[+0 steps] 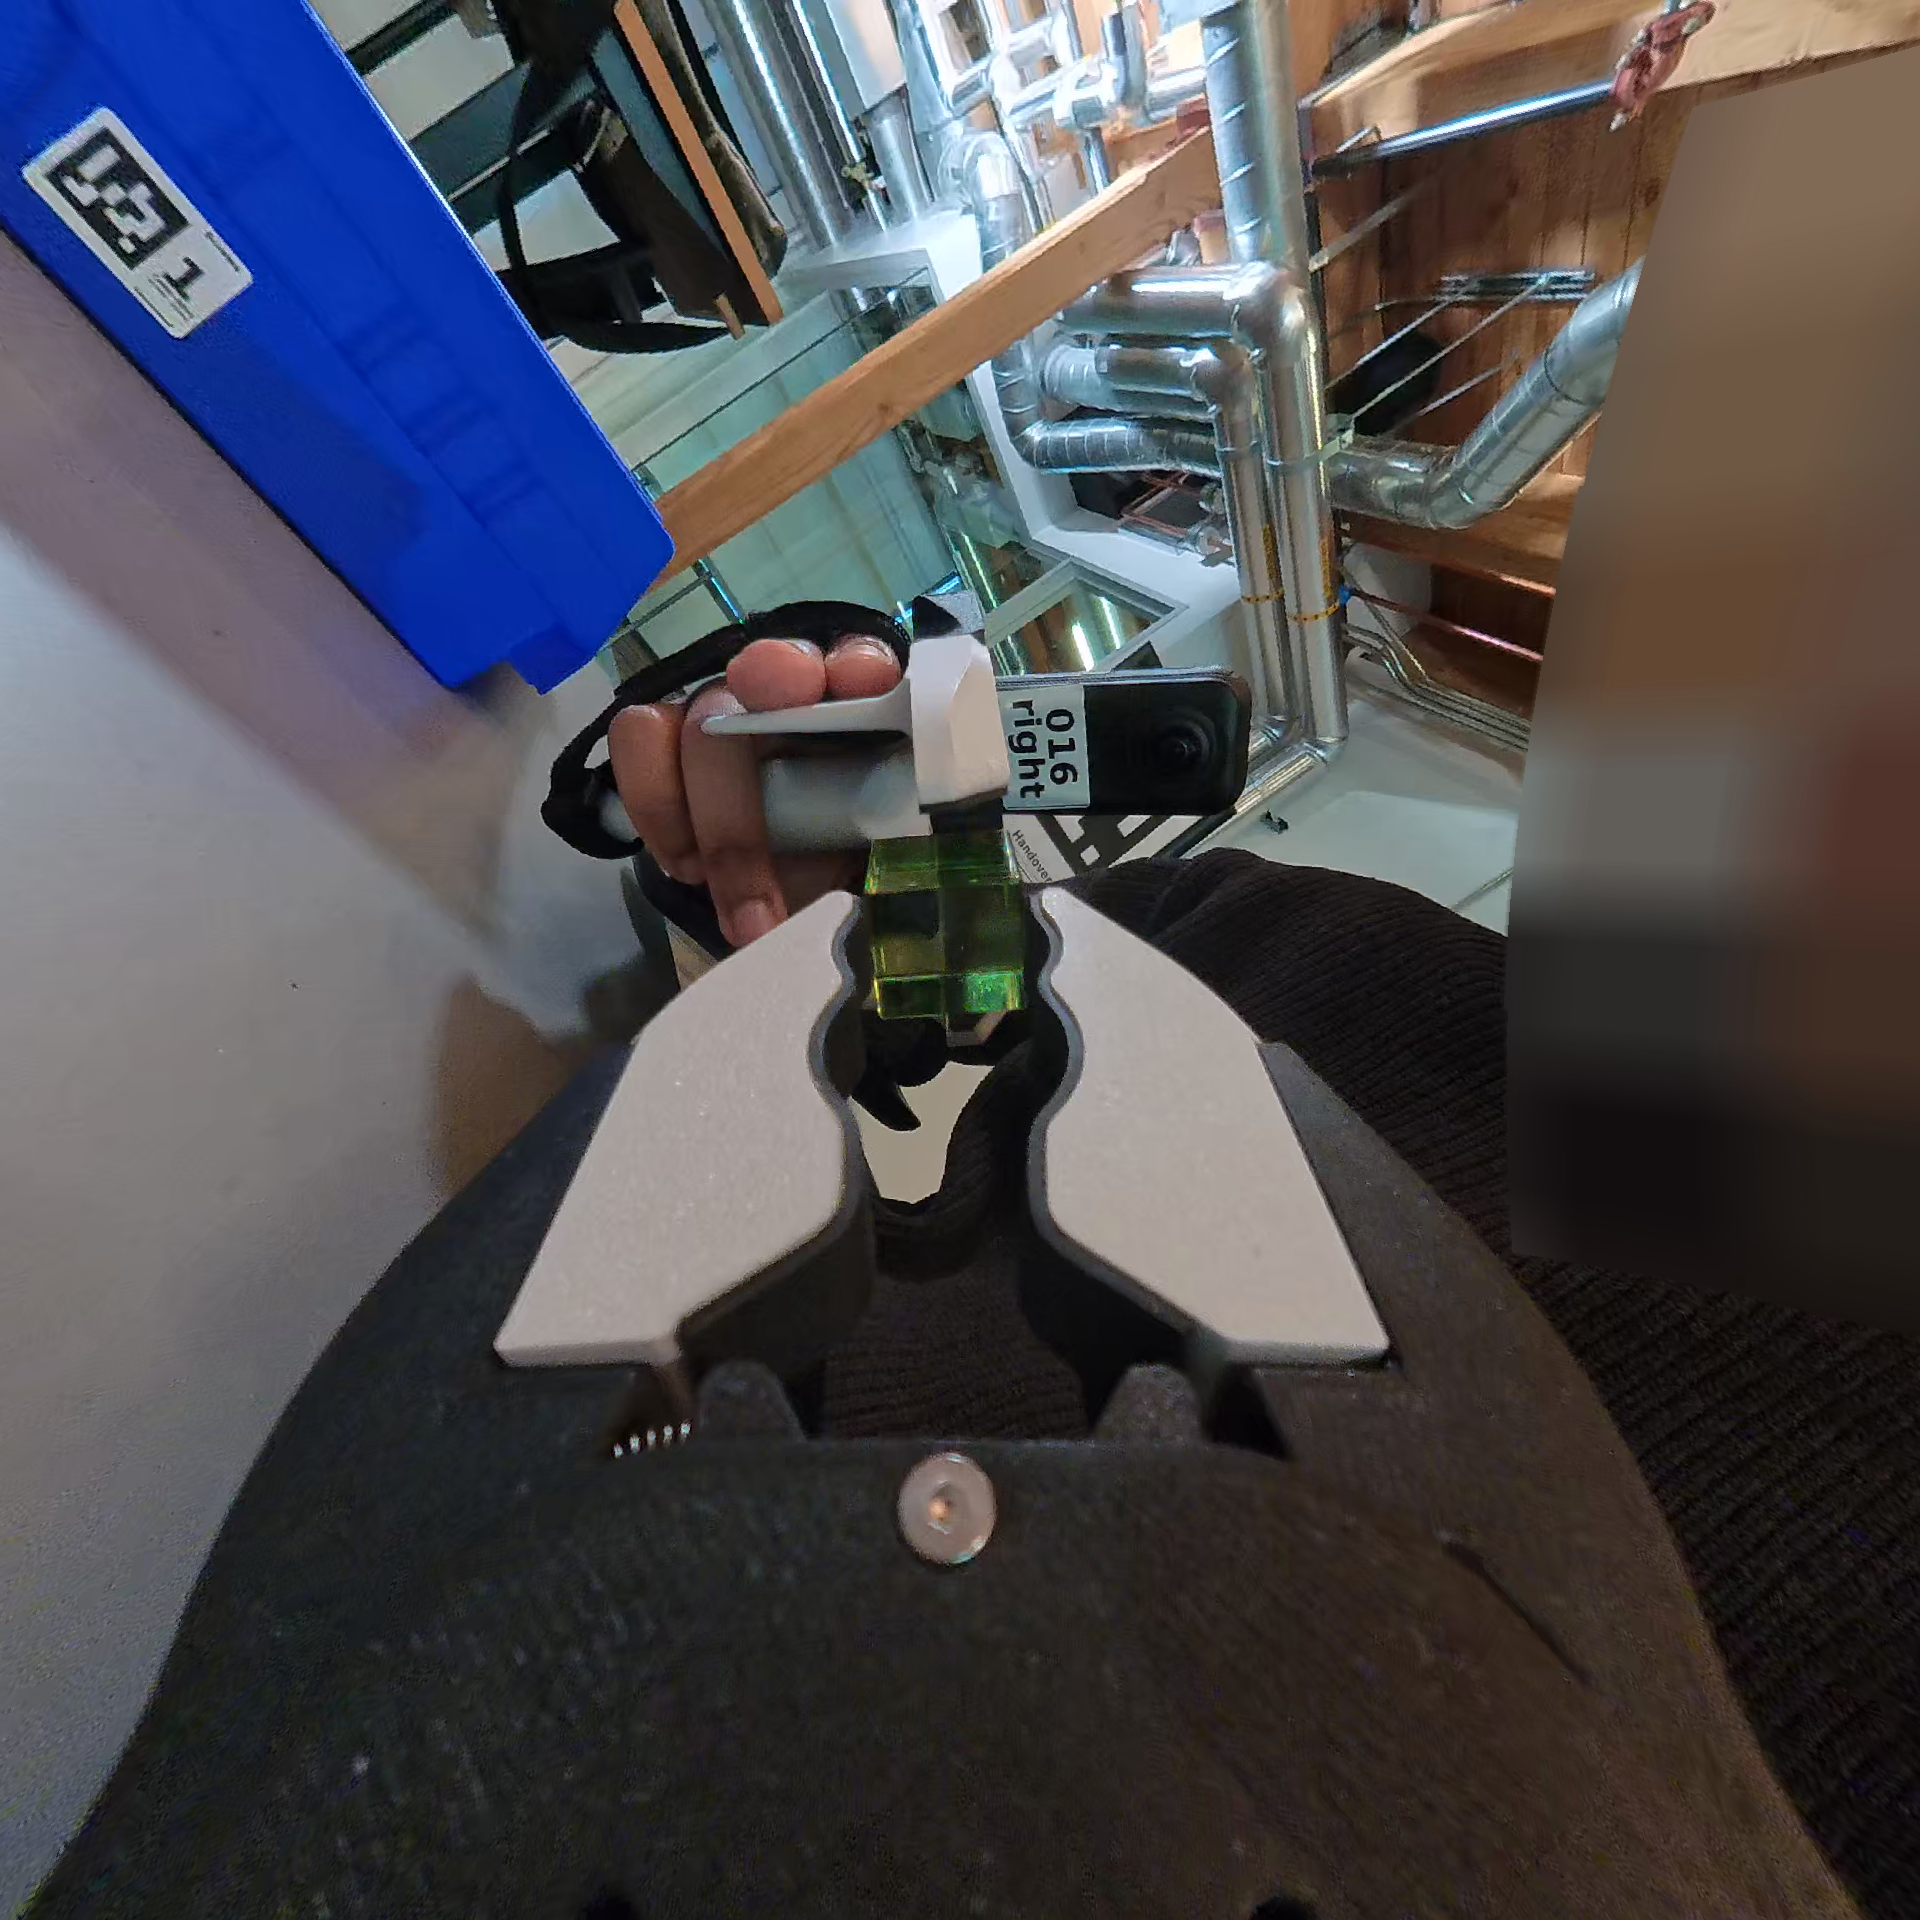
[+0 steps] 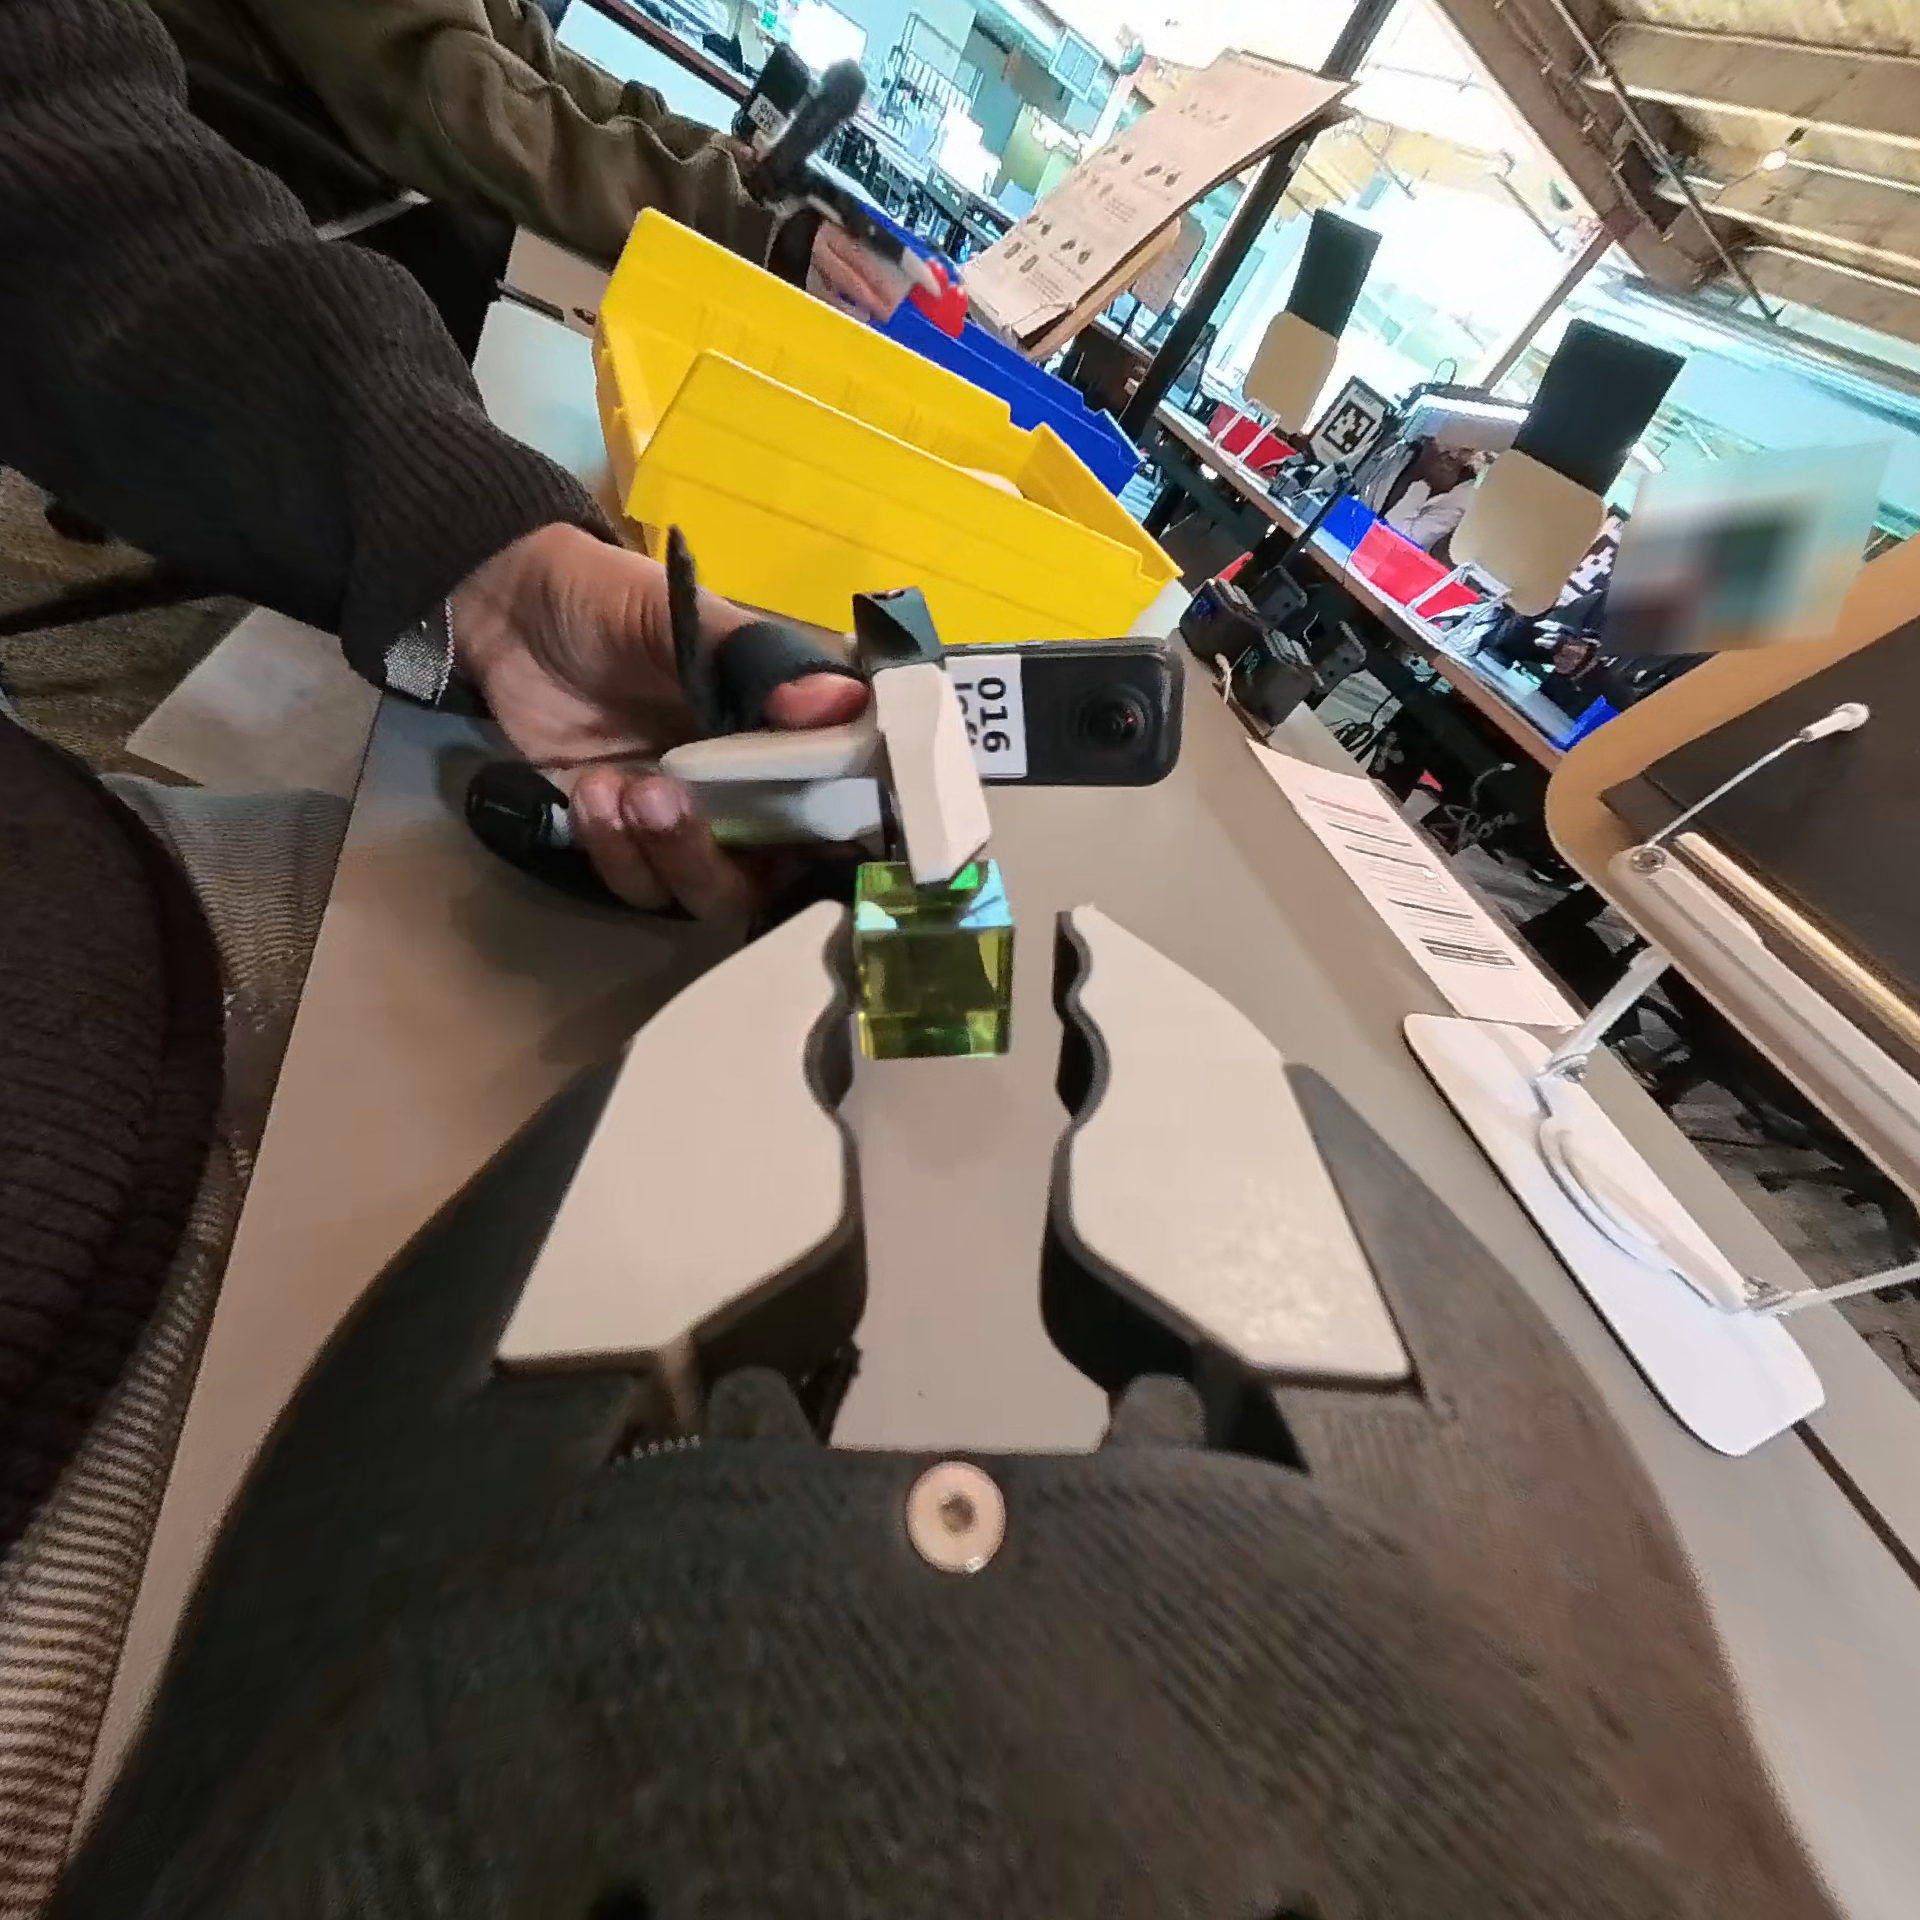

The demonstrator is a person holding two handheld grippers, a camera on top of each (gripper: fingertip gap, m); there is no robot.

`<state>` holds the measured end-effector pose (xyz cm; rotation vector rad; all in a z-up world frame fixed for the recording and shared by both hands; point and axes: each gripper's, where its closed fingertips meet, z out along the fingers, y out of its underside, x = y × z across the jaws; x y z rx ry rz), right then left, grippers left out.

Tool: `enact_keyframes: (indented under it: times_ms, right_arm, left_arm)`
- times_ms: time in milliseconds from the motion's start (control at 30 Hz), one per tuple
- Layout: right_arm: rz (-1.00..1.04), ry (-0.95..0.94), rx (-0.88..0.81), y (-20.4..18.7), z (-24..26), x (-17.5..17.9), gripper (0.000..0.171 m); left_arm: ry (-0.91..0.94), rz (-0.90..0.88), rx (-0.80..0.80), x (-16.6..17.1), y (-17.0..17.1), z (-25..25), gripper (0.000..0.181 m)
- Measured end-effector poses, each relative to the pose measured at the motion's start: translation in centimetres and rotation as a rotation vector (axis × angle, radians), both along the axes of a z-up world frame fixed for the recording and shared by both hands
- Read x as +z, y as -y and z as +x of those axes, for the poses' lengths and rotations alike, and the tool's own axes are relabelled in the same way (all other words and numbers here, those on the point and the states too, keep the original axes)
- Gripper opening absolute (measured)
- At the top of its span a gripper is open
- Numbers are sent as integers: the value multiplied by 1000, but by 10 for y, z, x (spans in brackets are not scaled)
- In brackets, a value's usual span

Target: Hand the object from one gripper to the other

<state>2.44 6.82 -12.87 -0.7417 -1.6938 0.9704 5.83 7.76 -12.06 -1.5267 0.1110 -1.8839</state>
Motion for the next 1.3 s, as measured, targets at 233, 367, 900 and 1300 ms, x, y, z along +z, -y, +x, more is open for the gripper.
enact_keyframes:
  times_ms: [233, 367, 900, 1300]
  right_arm:
    - [-14, 1, 11, 3, 1, 1, 29]
    - [-28, 6, 14, 3, 1, 2, 29]
    - [52, 137, -197, -30, -5, -19, 29]
    - [530, 324, -404, -36, -11, -55, 29]
  left_arm:
    - [23, 6, -1, 2, 1, -1, 29]
    - [21, 13, 0, 3, 1, 0, 30]
    - [-268, -6, 240, -25, -22, -20, 69]
    - [-649, -13, 323, -59, -27, -15, 60]
